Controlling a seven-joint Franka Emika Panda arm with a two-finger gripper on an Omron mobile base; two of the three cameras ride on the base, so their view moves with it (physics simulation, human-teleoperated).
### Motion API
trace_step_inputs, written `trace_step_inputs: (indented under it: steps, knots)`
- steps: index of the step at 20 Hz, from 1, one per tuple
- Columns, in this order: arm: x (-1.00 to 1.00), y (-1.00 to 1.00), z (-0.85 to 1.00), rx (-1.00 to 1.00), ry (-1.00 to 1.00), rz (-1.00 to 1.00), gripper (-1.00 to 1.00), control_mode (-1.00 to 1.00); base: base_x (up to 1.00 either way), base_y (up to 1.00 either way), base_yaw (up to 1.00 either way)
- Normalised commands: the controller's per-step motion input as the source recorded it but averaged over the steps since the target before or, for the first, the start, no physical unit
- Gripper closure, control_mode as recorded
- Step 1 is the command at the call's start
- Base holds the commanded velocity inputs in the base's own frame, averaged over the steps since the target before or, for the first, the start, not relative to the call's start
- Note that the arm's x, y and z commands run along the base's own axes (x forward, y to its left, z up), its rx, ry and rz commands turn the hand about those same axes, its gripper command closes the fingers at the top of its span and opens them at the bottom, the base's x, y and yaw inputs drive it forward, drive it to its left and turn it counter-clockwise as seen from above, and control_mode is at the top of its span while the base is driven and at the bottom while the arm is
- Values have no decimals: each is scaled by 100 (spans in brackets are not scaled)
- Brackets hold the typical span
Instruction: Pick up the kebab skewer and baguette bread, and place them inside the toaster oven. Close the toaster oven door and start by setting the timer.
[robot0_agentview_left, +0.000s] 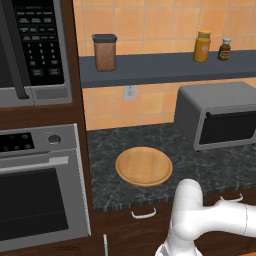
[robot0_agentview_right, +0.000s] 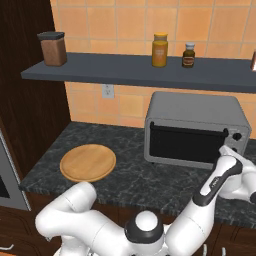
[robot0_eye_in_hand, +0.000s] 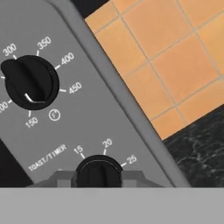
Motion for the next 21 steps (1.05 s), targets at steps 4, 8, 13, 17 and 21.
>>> trace_step_inputs:
  steps: [4, 8, 13, 17, 21]
  knots:
    - [13, 2, -17, 19, -2, -3, 100, -100, 0, 0, 0]
    - [15, 4, -16, 21, -3, -2, 100, -100, 0, 0, 0]
    - [15, 3, -17, 23, -3, -1, 100, -100, 0, 0, 0]
    - [16, 8, -16, 22, -2, -1, 100, -100, 0, 0, 0]
    - [12, 9, -19, 21, 0, 0, 100, -100, 0, 0, 0]
